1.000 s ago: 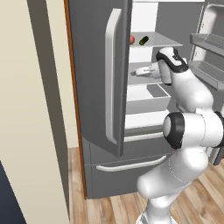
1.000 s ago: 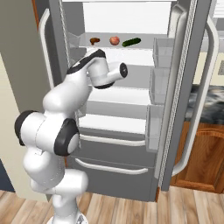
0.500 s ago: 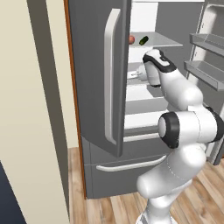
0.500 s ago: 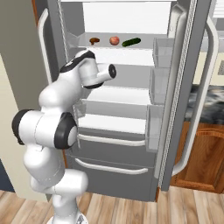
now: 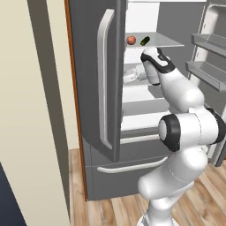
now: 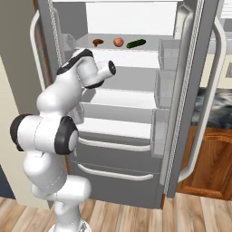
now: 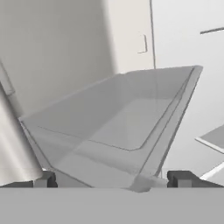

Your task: Open the fridge, remove the peach, cucumber, and chicken drumstick, and place them on any counter.

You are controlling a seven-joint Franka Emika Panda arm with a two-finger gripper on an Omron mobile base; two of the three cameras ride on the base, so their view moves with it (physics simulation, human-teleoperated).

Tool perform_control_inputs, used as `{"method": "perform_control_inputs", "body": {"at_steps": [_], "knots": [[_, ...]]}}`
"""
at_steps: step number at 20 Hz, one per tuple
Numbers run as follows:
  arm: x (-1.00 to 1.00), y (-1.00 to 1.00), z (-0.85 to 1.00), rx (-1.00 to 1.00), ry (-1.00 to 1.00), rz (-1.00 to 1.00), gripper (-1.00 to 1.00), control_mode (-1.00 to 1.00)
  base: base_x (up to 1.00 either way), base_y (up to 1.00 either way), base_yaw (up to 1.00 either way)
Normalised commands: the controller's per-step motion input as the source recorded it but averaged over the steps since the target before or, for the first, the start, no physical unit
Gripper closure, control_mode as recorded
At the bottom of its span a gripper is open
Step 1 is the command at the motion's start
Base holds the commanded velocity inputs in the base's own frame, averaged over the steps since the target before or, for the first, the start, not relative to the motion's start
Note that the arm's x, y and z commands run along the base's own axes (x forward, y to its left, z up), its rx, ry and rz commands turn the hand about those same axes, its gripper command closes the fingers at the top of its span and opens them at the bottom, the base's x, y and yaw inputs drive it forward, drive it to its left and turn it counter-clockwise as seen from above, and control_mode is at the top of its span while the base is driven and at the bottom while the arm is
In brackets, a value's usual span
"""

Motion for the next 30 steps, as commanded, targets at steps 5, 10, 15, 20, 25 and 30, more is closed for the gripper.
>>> {"method": "perform_control_inputs", "body": {"at_steps": [5,10,15,20,25,30], "knots": [[-0.94,1.00,0.00,-0.18,-0.12,0.16,-1.00,-1.00,0.00,0.00,0.00],[-1.00,1.00,0.00,-0.18,-0.18,0.15,-1.00,-1.00,0.00,0.00,0.00],[-1.00,0.87,0.09,-0.11,-0.26,0.11,-1.00,-1.00,0.00,0.00,0.00],[-0.78,-0.43,0.53,0.00,-0.12,-0.13,-1.00,-1.00,0.00,0.00,0.00],[-0.14,-0.71,0.33,0.00,0.00,-0.36,-1.00,-1.00,0.00,0.00,0.00],[0.00,-0.69,0.66,-0.03,0.03,-0.42,-1.00,-1.00,0.00,0.00,0.00]]}}
